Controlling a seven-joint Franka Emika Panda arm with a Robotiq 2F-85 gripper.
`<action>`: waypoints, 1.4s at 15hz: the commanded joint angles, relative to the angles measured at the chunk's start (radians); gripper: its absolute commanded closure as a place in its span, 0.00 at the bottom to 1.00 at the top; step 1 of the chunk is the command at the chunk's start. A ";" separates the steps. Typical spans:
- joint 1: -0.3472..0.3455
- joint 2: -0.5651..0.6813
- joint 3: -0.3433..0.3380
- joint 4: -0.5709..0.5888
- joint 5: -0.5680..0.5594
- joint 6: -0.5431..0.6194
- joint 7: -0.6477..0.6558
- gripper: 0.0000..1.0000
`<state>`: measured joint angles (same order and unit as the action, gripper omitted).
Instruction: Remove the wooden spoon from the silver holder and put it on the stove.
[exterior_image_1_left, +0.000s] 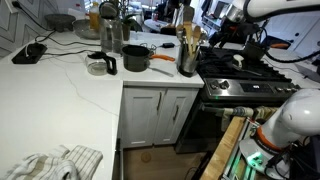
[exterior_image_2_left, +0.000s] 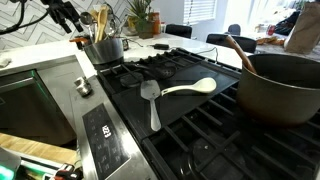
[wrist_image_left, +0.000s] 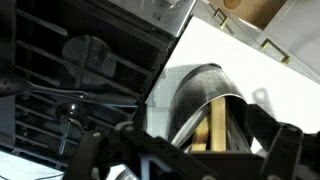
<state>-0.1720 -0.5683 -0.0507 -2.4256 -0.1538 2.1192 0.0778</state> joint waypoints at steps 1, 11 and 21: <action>0.000 0.011 -0.006 0.006 -0.008 0.015 0.010 0.00; -0.002 0.104 -0.037 0.057 0.065 0.117 0.049 0.00; 0.002 0.245 -0.046 0.111 0.153 0.310 0.107 0.25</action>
<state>-0.1823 -0.3666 -0.0798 -2.3338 -0.0400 2.3916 0.1814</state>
